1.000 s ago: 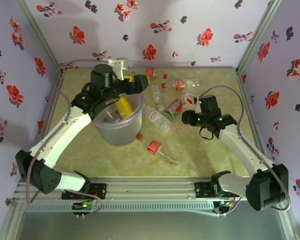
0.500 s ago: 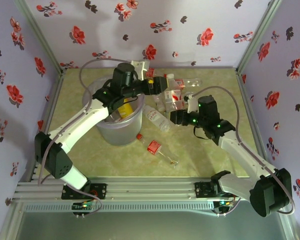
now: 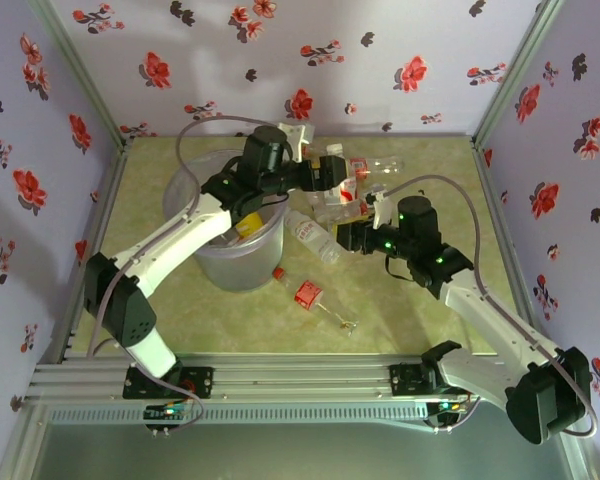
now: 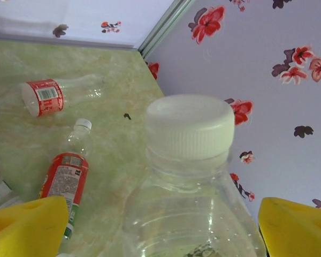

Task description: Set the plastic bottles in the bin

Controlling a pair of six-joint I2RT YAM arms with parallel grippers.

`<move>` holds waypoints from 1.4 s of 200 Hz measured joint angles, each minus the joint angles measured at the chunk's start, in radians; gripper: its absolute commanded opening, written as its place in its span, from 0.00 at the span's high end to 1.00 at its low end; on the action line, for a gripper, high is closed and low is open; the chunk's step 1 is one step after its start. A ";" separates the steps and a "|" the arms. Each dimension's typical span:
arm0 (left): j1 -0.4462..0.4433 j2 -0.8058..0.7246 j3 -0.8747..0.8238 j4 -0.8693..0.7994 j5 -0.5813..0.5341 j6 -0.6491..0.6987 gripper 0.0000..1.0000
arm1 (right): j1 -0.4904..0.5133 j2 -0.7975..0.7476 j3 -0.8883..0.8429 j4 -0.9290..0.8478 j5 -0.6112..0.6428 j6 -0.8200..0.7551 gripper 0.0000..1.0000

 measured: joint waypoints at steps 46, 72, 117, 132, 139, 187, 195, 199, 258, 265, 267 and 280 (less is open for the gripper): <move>-0.024 0.008 0.026 -0.021 0.000 0.005 0.17 | 0.005 -0.001 0.000 0.001 0.000 -0.014 0.67; -0.027 0.009 0.032 -0.026 -0.001 0.012 0.19 | 0.005 -0.002 0.001 0.000 0.005 -0.019 0.67; -0.033 0.023 0.048 -0.048 -0.008 0.023 0.14 | 0.005 -0.012 0.006 0.002 0.027 -0.027 0.66; -0.035 0.027 0.050 -0.053 -0.008 0.024 0.17 | 0.005 -0.018 0.006 0.005 0.030 -0.027 0.66; -0.035 0.029 0.051 -0.053 -0.007 0.024 0.22 | 0.005 -0.019 0.006 0.005 0.031 -0.027 0.66; -0.045 0.036 0.076 -0.058 -0.007 0.036 0.47 | 0.006 -0.018 0.006 0.005 0.043 -0.034 0.57; -0.045 0.038 0.076 -0.057 -0.007 0.036 0.47 | 0.006 -0.018 0.006 0.005 0.045 -0.034 0.54; -0.045 0.039 0.076 -0.057 -0.007 0.036 0.47 | 0.006 -0.018 0.006 0.005 0.046 -0.034 0.48; -0.043 0.055 0.111 -0.070 -0.008 0.043 0.46 | 0.006 -0.056 0.006 -0.023 0.099 -0.058 0.01; -0.043 0.058 0.119 -0.071 -0.008 0.046 0.46 | 0.006 -0.074 0.006 -0.034 0.116 -0.061 0.01; -0.042 0.058 0.122 -0.072 -0.008 0.048 0.46 | 0.006 -0.080 0.006 -0.037 0.122 -0.061 0.01; -0.038 0.059 0.137 -0.076 -0.007 0.055 0.46 | 0.005 -0.120 0.007 -0.063 0.158 -0.068 0.01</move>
